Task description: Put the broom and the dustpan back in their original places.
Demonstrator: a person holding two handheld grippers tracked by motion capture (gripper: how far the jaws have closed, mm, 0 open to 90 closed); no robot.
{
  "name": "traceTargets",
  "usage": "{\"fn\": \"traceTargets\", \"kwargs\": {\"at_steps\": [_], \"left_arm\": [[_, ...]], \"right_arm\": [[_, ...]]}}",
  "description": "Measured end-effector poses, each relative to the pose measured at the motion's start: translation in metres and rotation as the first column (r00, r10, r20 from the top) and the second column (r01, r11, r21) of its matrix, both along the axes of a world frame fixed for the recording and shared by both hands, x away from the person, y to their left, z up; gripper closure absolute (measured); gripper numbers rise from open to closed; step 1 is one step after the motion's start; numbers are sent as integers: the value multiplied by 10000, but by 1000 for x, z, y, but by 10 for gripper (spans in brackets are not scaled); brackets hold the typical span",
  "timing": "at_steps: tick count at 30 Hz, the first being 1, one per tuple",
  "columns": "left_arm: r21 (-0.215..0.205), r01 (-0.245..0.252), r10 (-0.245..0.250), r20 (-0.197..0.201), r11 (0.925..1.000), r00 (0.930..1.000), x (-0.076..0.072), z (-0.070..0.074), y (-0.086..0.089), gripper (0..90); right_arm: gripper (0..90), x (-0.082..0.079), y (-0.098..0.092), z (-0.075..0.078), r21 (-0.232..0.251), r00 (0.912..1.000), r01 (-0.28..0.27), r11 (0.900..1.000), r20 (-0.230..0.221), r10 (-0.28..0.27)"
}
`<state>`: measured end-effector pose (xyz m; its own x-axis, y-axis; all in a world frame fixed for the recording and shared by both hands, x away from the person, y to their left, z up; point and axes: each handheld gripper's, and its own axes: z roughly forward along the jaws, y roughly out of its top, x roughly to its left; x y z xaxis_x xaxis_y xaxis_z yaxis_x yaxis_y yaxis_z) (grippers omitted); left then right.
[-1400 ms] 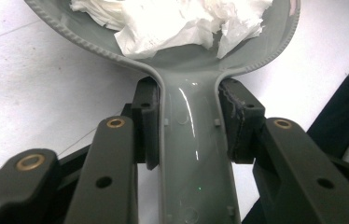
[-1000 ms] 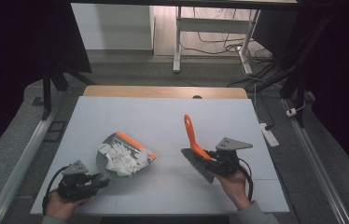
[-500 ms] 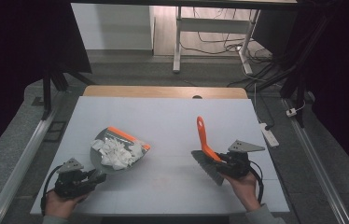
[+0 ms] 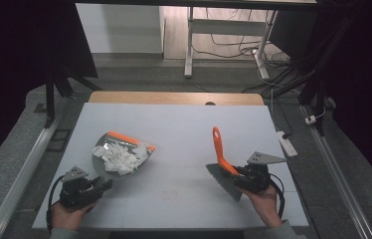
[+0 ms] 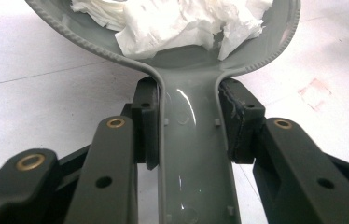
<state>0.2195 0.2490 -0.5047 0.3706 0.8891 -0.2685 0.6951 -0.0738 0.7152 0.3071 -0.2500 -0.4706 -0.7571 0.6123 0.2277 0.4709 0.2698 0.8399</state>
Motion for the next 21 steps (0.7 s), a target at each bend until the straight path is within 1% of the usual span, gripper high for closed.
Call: {"fn": "traceTargets", "kwargs": {"at_steps": [5, 8, 11, 15, 18, 21], "left_arm": [[-59, -124, 123, -136, 9999, 9998, 5, -3, -4, 619], [-13, -298, 297, -242, 9996, 9993, 8, -6, -6, 619], [-129, -489, 485, -288, 9987, 9984, 10, -7, -7, 619], [-234, -674, 665, -379, 9975, 9971, 12, -9, -10, 618], [-146, -1004, 1000, -293, 9948, 9946, 14, -10, -14, 618], [-292, -1212, 1202, -343, 9922, 9922, 17, -12, -15, 618]], "right_arm": [[710, -2, -4, -1, -30, 10000, 9, 10000, -56, -10], [710, -2, -7, 0, 13, 10000, 50, 10000, -68, -50], [711, -3, -10, 0, -78, 9997, 212, 9997, -107, -213], [710, -4, -15, -1, -22, 9993, 268, 9996, -268, -268], [711, -5, -17, -2, 24, 9987, 295, 9996, -413, -293], [710, -5, -18, -6, -55, 9970, 388, 9992, -675, -391]]}}
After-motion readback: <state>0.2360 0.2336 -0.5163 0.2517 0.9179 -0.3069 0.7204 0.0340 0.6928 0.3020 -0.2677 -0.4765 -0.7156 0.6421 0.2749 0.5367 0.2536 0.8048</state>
